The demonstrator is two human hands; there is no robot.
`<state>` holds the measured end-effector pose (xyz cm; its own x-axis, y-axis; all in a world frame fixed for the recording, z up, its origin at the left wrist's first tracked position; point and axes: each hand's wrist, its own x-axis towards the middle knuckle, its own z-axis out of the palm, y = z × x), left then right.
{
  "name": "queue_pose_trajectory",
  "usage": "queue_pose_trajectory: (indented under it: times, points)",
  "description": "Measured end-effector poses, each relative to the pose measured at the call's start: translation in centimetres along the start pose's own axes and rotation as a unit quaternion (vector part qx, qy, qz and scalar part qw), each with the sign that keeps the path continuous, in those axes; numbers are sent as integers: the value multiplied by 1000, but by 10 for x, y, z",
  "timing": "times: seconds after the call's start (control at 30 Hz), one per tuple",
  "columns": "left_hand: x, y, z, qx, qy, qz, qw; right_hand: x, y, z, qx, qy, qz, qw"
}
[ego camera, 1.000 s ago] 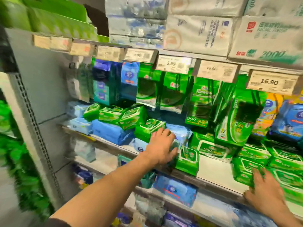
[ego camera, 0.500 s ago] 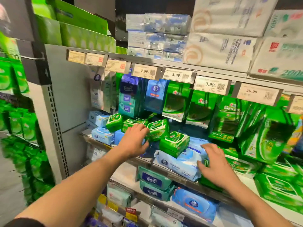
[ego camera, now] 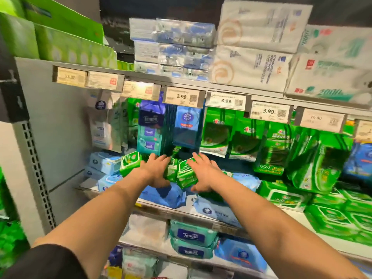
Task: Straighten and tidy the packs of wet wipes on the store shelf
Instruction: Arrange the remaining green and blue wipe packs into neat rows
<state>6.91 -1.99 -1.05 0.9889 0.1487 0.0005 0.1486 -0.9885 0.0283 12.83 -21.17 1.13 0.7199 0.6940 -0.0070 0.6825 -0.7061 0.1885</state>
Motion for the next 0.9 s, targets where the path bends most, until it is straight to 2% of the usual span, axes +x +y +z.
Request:
queue_pose_trajectory:
  times: [0.17, 0.33, 0.67, 0.9]
  points:
    - [4, 2, 7, 1, 48, -4, 999, 10, -2, 4, 5, -6, 30, 1000]
    - [6, -1, 10, 22, 45, -2, 999, 6, -6, 10, -14, 28, 38, 999]
    - [-9, 0, 13, -34, 86, 1, 996, -1, -11, 2, -45, 18, 35, 998]
    - [-15, 3, 13, -50, 64, 29, 996, -13, -7, 2, -10, 53, 41, 998]
